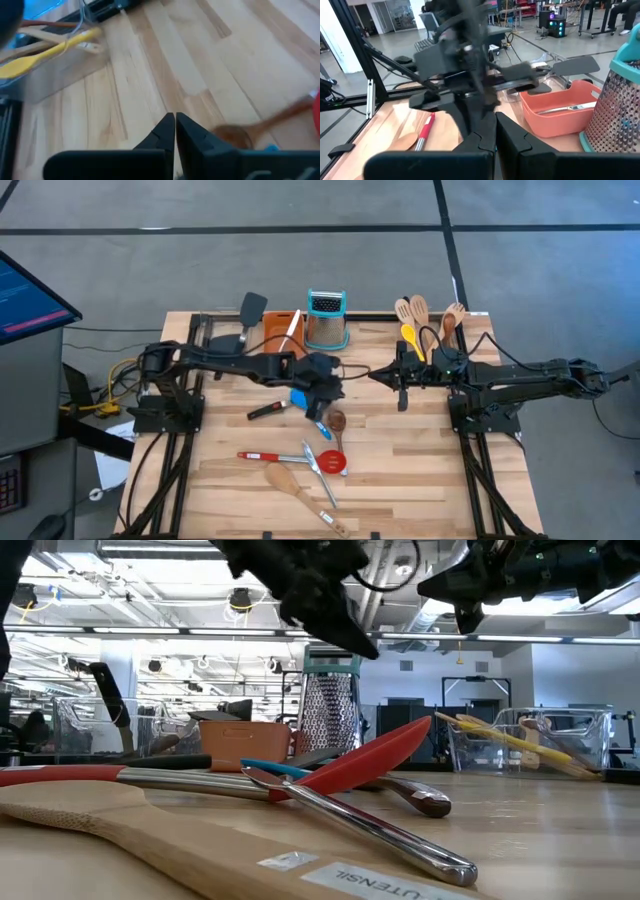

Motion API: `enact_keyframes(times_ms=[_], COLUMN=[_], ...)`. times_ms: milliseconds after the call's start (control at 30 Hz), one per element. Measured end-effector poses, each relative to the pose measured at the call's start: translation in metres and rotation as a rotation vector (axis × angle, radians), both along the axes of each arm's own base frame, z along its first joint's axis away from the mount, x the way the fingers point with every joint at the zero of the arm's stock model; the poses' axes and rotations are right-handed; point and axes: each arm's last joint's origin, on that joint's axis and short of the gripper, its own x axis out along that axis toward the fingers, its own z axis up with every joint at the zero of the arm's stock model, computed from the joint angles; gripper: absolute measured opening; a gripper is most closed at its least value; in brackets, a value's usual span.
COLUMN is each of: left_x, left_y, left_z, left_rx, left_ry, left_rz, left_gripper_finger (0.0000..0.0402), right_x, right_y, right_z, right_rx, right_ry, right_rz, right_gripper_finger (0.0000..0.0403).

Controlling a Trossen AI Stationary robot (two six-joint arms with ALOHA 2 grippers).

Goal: Pick & Place Kitchen Items
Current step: Put the blue spoon into the right transparent bin

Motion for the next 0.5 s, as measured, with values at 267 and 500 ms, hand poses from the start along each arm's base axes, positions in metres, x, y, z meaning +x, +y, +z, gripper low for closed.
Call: enact_keyframes(times_ms=[267,500], left_x=[0.012,-0.008], left_y=[0.021,0.007], left_z=[-0.031,-0.038], left_rx=[-0.092,-0.126], left_ry=[0.171,0.408], left_rz=[-0.019,-0.052], left_gripper_finger=[0.0001,0.0001], right_x=[-0.004,-0.006], right_y=[0.001,0.001], right_z=[0.0,0.002], right_rx=[0.003,0.005], right_ry=[0.02,0.014], right_rz=[0.004,0.005], right_gripper_finger=[0.0,0.0])
